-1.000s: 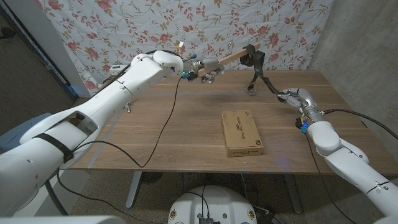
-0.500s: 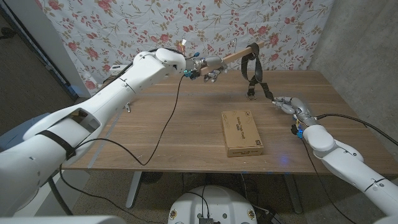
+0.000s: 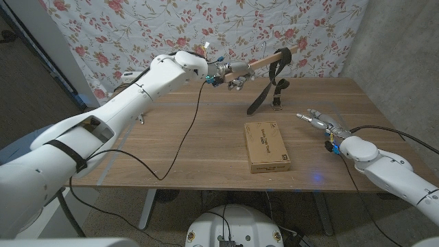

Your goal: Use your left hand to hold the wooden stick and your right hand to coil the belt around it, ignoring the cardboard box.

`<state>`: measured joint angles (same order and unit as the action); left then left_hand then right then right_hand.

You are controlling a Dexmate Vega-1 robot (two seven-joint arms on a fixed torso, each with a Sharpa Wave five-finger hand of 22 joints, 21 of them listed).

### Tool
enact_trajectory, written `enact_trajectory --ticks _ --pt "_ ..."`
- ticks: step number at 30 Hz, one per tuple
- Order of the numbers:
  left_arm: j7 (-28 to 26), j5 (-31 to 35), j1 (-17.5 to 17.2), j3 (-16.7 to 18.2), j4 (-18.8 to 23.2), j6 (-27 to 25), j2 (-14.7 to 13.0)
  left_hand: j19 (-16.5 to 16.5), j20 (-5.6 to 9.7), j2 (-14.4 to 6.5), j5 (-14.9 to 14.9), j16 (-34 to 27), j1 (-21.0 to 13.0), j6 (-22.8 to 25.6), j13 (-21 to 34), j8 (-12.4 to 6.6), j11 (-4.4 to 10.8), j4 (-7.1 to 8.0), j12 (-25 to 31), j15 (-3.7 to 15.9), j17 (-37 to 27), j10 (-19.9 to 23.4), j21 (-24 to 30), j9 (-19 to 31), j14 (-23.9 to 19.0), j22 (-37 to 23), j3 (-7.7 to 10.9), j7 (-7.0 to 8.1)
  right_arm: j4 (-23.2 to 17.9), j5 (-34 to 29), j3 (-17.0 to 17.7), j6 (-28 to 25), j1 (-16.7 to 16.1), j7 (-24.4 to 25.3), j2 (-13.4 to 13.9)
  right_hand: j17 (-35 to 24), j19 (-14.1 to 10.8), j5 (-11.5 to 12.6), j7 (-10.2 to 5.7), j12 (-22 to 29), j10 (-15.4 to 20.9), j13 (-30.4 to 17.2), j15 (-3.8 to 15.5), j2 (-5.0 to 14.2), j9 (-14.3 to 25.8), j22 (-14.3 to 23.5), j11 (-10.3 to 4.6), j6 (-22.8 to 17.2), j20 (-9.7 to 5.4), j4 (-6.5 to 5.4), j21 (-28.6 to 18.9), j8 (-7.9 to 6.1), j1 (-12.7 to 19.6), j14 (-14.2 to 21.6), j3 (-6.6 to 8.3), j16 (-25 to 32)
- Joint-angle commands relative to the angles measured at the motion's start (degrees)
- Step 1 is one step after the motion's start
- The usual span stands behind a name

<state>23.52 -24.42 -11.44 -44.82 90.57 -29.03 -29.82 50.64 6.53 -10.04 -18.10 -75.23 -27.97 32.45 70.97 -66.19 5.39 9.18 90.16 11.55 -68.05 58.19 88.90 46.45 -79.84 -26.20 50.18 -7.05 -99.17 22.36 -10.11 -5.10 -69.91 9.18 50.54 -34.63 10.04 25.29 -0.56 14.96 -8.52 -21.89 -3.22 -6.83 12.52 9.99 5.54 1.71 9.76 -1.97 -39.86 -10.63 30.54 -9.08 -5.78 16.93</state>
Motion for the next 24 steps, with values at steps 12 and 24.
enact_trajectory --ticks 12,24 --pt "3.2 -2.1 -1.6 -0.3 4.6 -1.1 -1.4 0.6 1.69 -0.5 0.2 -0.1 -0.3 2.0 0.3 -0.07 0.26 0.07 0.1 0.28 0.1 0.2 0.4 0.3 0.0 -0.1 0.39 -2.11 8.7 -5.9 6.8 36.2 -6.2 10.2 -10.6 6.8 -3.6 -0.9 -3.99 -1.0 3.2 3.6 3.20 4.69 -0.9 -0.3 -3.03 -1.6 -2.47 -2.98 2.3 -1.50 -2.9 1.2 -1.57 -3.1" --pt "3.3 -8.1 -5.6 2.2 9.9 -5.0 -4.8 0.7 1.80 -0.5 0.3 -0.2 -0.4 2.0 0.3 0.05 0.00 -0.02 0.1 0.31 0.1 0.2 0.3 0.2 0.0 0.2 0.45 -2.33 3.5 -9.2 10.2 36.9 -7.8 11.1 -10.9 11.3 -6.2 -1.6 -4.74 -0.9 7.4 6.0 3.30 5.25 -1.1 -0.3 -3.68 -5.8 -1.44 -3.62 4.4 -2.17 -3.9 6.6 -2.85 -3.1"
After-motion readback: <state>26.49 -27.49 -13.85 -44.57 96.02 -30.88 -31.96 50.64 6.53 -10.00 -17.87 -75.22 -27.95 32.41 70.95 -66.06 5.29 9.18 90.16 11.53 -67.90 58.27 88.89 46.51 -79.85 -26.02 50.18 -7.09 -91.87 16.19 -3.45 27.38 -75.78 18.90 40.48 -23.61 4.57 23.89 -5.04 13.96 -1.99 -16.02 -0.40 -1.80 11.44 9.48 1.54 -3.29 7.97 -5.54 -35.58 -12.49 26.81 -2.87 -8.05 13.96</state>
